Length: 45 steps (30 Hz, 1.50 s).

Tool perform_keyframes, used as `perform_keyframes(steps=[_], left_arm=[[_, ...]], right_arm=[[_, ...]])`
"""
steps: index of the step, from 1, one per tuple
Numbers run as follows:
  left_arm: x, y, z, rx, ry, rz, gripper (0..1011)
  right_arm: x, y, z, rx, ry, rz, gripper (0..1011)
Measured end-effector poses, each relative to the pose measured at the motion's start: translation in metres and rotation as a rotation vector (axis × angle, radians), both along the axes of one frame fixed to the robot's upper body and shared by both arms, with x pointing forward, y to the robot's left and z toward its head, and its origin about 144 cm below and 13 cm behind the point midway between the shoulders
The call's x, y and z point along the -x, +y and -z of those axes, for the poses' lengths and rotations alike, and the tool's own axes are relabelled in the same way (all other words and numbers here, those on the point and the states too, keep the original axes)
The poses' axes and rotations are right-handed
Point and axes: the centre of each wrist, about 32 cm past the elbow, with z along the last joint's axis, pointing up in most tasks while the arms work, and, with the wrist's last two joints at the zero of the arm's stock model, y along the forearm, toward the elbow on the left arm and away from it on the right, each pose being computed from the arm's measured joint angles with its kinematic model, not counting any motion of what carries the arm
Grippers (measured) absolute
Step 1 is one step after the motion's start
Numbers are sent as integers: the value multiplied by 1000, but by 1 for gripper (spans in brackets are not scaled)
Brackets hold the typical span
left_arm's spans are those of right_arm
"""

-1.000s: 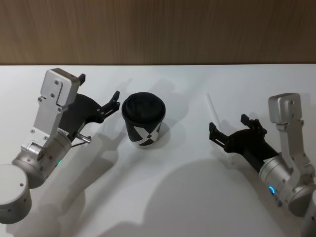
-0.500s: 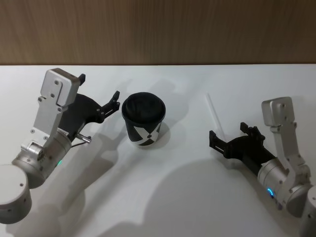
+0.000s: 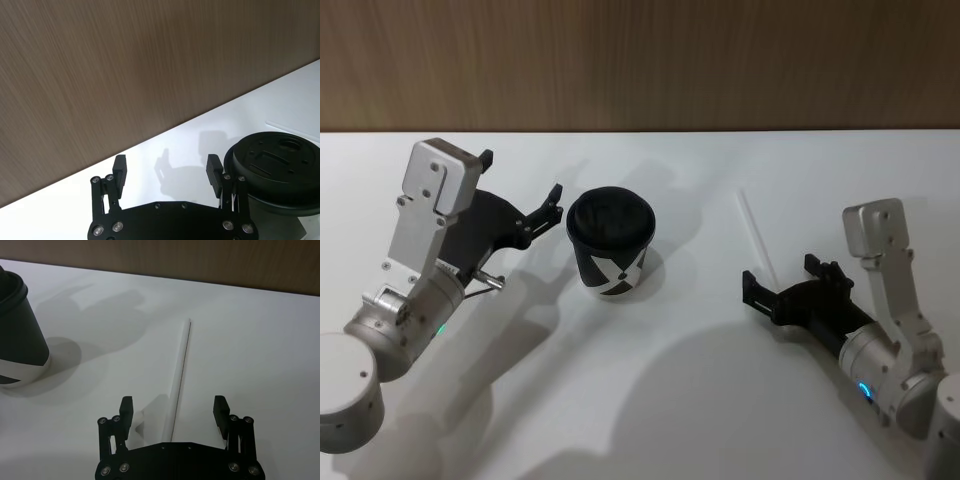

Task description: Pick up the straw with one hand, pass it to the other hand, and insert it into the cup.

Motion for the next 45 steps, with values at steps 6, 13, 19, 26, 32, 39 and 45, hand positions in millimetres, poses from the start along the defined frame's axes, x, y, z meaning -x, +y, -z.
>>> perform_keyframes(steps=[6,13,19,26,32,39,45], left_arm=[[0,0,0,0,0,0,1003],[0,0,0,0,0,0,1003],[0,0,0,0,0,0,1003],[0,0,0,0,0,0,1003],[0,0,0,0,0,0,1003],[0,0,0,0,0,0,1003],[0,0,0,0,0,0,1003]], right_arm=[[-1,0,1,0,11,4,1001],[-2,0,1,0,25,5,1001],[-3,0,1,1,33,6,993],[-3,0,1,2,38,4,816],[-4,0,1,1,39,4,627],[-4,1,2,1,45,-3,389],[-3,1,3,0,51,-13,207]])
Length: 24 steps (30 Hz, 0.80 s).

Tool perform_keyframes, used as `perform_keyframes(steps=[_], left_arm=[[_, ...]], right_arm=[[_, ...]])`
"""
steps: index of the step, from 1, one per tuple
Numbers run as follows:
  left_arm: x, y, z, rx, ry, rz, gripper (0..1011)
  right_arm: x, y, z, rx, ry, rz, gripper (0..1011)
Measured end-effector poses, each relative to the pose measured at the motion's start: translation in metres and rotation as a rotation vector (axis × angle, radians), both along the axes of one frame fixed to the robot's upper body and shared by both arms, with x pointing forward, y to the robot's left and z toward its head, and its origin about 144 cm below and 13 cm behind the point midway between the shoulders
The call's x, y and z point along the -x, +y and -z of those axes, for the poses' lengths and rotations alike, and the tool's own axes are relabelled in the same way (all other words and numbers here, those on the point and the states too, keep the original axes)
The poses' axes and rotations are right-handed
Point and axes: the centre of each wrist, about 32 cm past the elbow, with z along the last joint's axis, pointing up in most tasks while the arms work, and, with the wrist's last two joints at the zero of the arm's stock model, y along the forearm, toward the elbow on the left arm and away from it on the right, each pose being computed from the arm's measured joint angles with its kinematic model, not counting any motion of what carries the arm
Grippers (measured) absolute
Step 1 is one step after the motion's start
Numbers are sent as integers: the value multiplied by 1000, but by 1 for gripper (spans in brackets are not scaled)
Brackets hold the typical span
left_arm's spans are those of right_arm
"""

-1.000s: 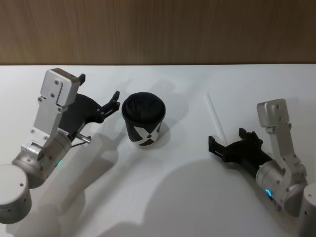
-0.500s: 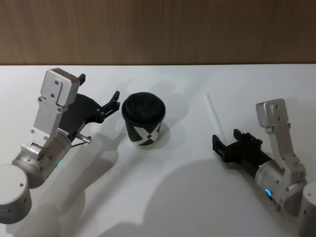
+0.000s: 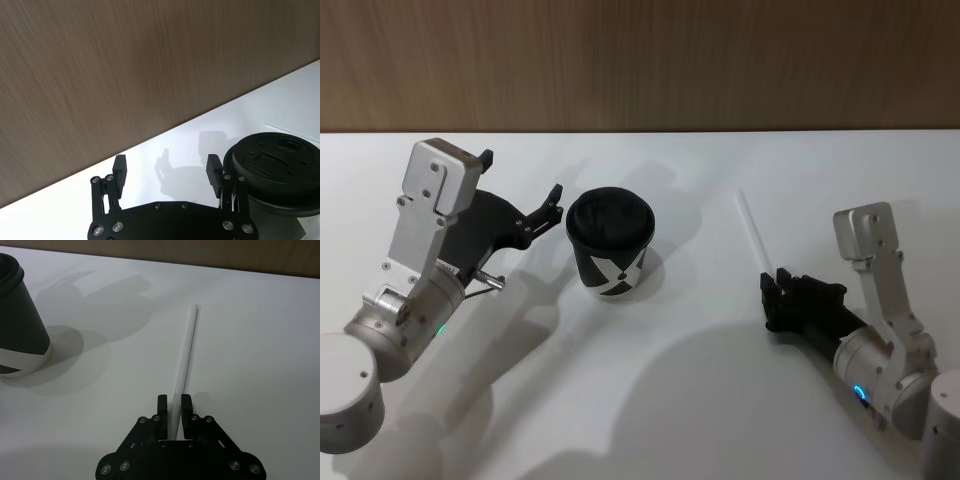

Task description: Pick up the straw with one hand, pass it to the other hand, and insert it into the cup.

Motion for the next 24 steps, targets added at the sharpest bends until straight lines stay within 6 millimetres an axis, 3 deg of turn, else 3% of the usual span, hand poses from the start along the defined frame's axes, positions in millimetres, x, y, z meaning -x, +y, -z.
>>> perform_keyframes(steps=[4,24], left_arm=[[0,0,0,0,0,0,1003],[0,0,0,0,0,0,1003]], right_arm=[[0,1,1,-2,7,-8,86],[1,3,2,-13,5,9,6]])
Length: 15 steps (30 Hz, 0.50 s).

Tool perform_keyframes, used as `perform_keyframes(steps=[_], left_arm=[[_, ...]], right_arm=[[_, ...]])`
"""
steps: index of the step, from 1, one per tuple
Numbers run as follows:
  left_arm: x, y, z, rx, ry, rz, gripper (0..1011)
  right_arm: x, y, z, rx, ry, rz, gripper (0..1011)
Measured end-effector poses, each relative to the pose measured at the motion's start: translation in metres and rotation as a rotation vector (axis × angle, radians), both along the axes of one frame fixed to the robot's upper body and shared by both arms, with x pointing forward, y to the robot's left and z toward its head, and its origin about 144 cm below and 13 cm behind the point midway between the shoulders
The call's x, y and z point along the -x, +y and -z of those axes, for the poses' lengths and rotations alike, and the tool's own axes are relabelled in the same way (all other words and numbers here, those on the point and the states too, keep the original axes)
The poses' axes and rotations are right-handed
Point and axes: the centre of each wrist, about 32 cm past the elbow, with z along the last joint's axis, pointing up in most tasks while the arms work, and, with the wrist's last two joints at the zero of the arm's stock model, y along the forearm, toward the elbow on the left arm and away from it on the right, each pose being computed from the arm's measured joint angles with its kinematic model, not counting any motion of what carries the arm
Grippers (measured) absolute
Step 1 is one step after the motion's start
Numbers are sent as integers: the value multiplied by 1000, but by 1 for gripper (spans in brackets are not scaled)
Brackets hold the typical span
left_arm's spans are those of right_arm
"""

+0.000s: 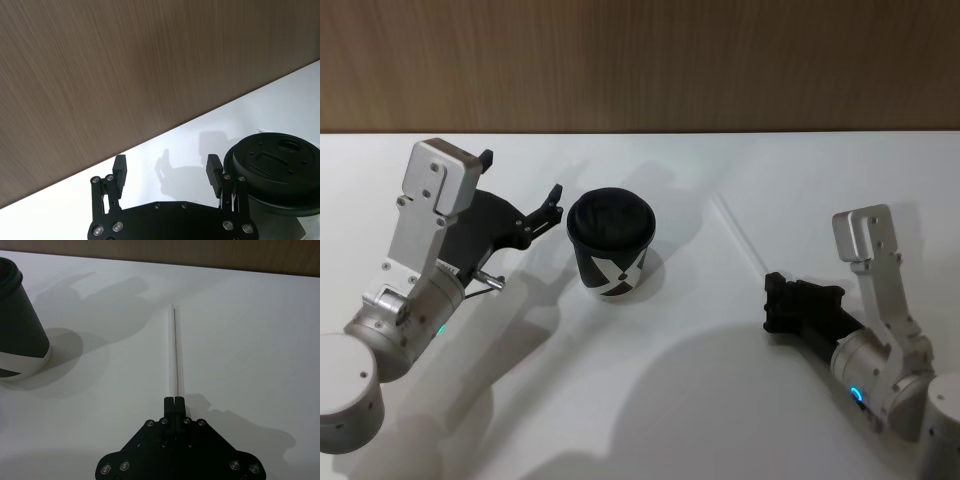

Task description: Pick up the straw with one hand, pass it to the other hand, and insert it into the cup.

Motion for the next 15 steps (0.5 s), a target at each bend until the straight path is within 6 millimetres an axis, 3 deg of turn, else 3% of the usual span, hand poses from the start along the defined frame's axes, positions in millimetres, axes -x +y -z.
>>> perform_keyframes(steps=[15], left_arm=[[0,0,0,0,0,0,1003]], right_arm=[[-8,-3,-19,-27,-167,16,6]])
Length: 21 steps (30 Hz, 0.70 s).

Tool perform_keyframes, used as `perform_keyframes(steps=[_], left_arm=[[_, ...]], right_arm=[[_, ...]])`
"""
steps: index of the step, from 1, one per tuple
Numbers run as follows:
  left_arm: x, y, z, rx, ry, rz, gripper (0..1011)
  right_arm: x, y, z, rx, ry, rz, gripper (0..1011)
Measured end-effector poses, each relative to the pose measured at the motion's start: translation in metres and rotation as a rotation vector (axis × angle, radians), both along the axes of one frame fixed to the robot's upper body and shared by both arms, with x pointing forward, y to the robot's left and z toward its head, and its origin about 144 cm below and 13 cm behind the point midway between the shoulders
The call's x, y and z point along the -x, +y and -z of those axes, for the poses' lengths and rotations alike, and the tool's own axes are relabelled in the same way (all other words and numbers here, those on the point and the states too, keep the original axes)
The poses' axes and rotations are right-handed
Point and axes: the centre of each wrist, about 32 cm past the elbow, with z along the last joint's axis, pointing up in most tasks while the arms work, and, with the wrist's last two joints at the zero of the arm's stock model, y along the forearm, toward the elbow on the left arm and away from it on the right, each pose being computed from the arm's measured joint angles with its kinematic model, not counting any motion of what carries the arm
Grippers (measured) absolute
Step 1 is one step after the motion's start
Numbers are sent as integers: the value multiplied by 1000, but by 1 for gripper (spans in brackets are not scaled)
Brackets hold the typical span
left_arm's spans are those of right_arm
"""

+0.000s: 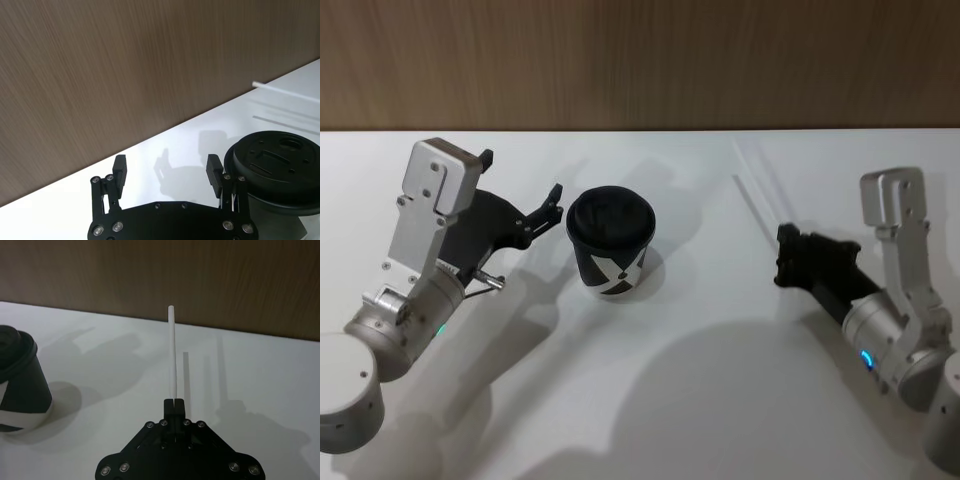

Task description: Pick up the straw with one hand, pass it to the other hand, and insert it into the cup.

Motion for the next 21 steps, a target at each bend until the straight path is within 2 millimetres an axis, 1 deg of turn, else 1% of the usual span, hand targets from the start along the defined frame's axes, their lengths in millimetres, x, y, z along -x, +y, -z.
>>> perform_keyframes(steps=[10,12,21], left_arm=[[0,0,0,0,0,0,1003],[0,0,0,0,0,0,1003],[0,0,0,0,0,0,1003]], right_arm=[[-10,-2,-19,15,-159,-57,6],[-10,-2,-20,17,-173,-64,6],[-25,-1,-37,36,-325,-177,6]])
